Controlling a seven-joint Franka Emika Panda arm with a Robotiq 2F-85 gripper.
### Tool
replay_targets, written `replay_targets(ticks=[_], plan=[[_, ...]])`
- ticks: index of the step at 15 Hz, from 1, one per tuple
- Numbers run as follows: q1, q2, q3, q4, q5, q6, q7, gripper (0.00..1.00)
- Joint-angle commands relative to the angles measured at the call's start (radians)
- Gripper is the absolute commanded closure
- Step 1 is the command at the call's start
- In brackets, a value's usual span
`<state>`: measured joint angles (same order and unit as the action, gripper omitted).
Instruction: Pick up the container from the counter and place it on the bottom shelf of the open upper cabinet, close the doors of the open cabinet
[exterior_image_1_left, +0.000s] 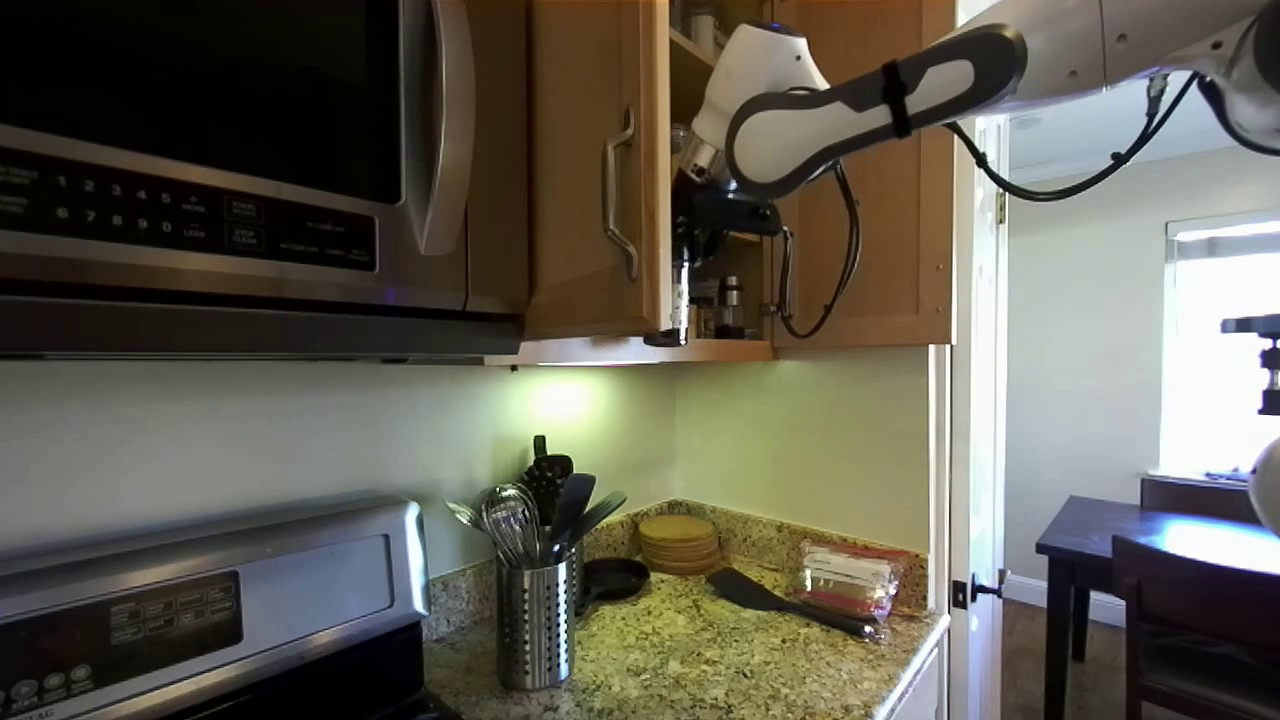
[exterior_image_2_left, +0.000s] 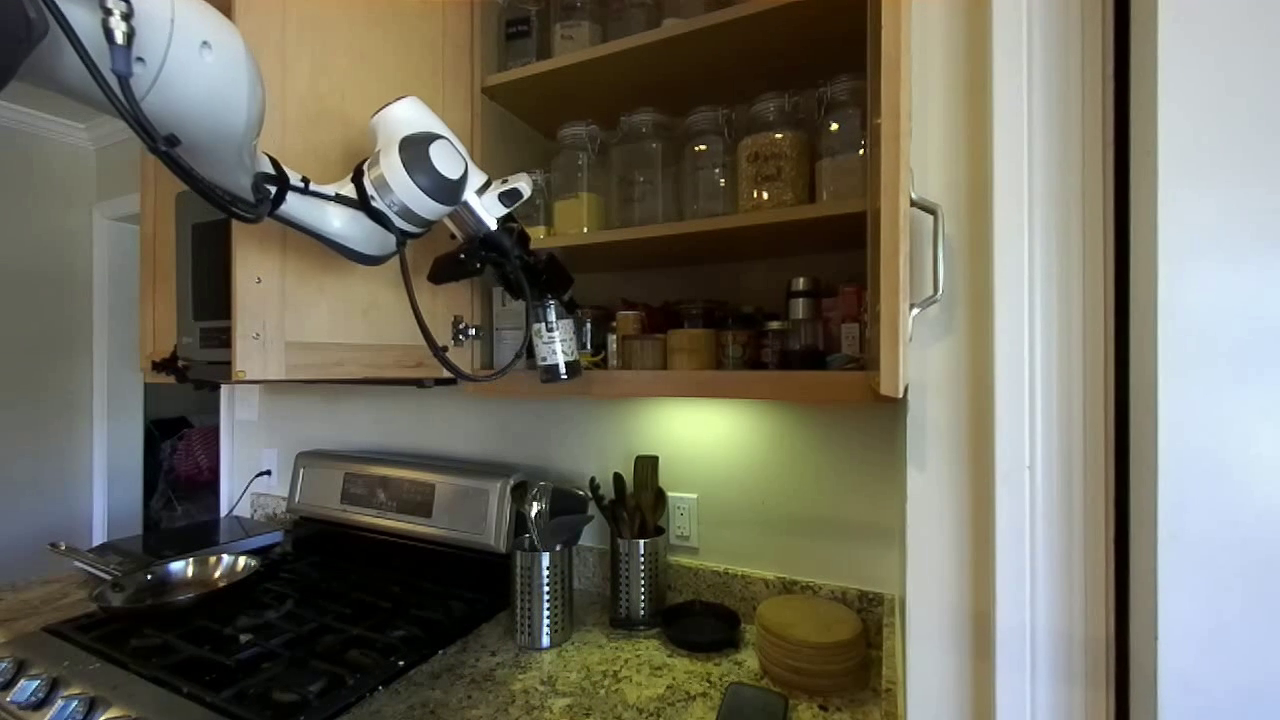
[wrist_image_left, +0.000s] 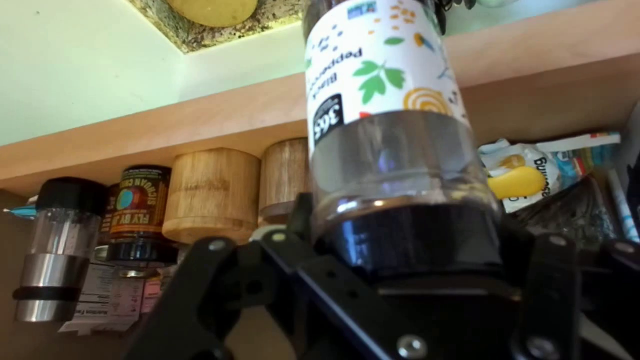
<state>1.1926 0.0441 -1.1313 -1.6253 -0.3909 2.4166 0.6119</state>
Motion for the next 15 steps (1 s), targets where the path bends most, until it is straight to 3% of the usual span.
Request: replay_targets(ticks=[1, 15], plan=[[0.030, -0.083, 0.013, 0.022, -0.045, -0.050, 0.026, 0.51], [-0.008, 0.012, -0.003, 0.066, 0.134, 0.048, -0.052, 0.51]])
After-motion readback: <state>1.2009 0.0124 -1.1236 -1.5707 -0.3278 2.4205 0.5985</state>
